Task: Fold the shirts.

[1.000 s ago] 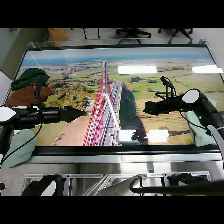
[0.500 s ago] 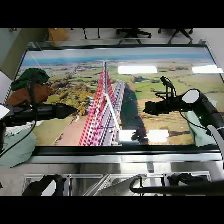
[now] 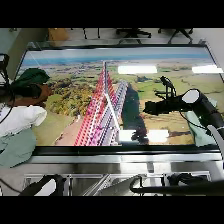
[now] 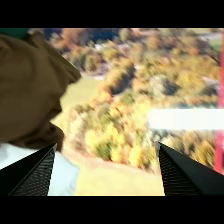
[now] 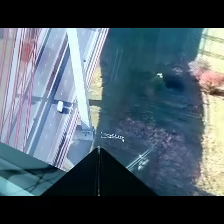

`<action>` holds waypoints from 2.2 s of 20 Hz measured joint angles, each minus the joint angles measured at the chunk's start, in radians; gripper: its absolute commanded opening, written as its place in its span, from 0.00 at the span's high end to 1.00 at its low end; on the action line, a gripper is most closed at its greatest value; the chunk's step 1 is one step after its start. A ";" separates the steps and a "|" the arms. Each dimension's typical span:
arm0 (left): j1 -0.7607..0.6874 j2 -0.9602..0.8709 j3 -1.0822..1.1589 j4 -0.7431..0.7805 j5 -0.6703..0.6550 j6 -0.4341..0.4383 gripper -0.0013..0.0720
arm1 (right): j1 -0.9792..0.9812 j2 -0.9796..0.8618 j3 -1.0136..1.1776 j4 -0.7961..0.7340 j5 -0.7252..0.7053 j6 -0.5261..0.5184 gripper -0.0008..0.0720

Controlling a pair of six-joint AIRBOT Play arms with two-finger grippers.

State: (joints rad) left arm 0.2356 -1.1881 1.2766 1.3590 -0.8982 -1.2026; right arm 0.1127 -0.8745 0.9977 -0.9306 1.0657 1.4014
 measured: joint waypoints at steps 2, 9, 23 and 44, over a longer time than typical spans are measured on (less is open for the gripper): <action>0.010 -0.163 0.108 0.037 0.116 -0.003 0.02 | 0.000 0.000 0.000 0.000 0.000 0.000 0.96; 0.019 -0.835 0.669 0.179 0.306 -0.010 0.02 | 0.000 0.000 0.000 0.000 0.000 0.000 0.96; 0.052 -1.137 0.765 0.220 0.621 -0.010 0.97 | 0.000 0.000 0.000 0.000 0.000 0.000 0.96; -0.351 -0.238 0.621 -0.280 -0.256 -0.113 0.97 | 0.000 0.000 0.000 0.000 -0.020 0.000 0.96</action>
State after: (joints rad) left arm -0.1158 -1.4261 1.8977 1.0790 -1.1545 -1.3151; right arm 0.1127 -0.8749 0.9977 -0.9310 1.0458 1.4014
